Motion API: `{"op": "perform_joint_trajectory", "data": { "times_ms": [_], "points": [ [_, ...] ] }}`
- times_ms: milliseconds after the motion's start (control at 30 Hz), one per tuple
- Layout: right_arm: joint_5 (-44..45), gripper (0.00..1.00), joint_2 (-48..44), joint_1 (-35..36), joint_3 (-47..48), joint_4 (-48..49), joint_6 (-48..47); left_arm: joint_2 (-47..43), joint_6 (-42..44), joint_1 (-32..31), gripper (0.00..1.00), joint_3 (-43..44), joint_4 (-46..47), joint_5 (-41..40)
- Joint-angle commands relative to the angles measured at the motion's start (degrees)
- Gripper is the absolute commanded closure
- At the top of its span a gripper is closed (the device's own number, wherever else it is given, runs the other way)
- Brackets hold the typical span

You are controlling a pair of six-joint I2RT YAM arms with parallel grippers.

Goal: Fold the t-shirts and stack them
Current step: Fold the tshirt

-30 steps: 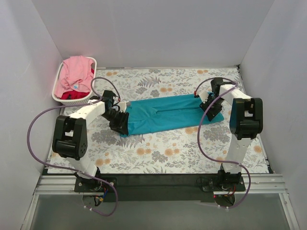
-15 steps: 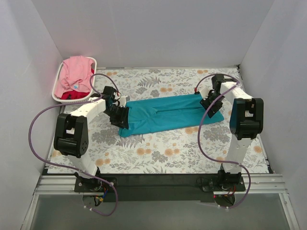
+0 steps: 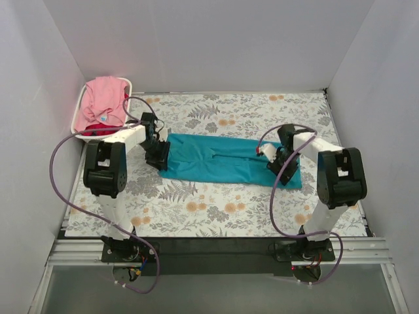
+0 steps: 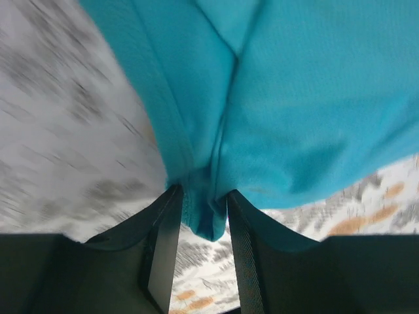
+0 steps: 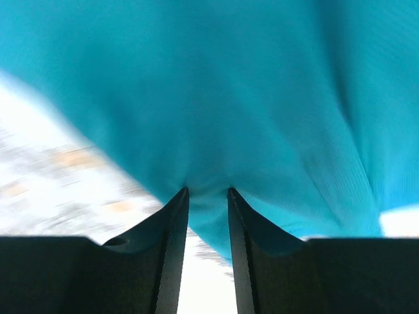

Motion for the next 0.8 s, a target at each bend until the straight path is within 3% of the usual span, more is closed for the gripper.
{"op": "perform_joint_trajectory", "data": {
  "times_ms": [0,67,167,233,367,533,633,767],
  "points": [
    [-11.4,0.63,-6.5,8.9,-9.3,-10.9,-2.9,10.5,4.9,3.2,0.67,12.5,6.3,-8.7],
    [-20.7,0.59,-11.4,13.1,-8.4,-14.8,-4.0,16.1,5.6,3.5,0.66,26.5,4.0,-8.4],
    [-28.0,0.57,-14.0,13.1,0.2,-22.4,-5.3,19.7,5.6,3.5,0.63,44.1,-2.3,-4.9],
    [-28.7,0.55,-14.8,11.9,4.3,-23.4,-4.6,19.2,4.6,3.5,0.61,47.2,-3.3,-4.9],
    [-24.4,0.54,-11.2,9.8,9.4,-20.8,-1.0,13.3,1.8,3.2,0.59,42.1,-2.5,-0.6],
    [-16.5,0.64,-6.0,9.2,7.3,-9.0,4.4,5.3,-2.8,0.6,0.59,27.1,3.7,8.3],
    [-14.0,0.72,-2.4,9.1,7.7,-6.0,6.8,4.2,-9.1,-1.2,0.6,22.0,7.9,10.0],
    [-10.8,0.75,0.4,9.2,6.1,-2.4,8.0,7.4,-13.2,-4.4,0.7,21.6,9.1,6.3]
  ]
}}
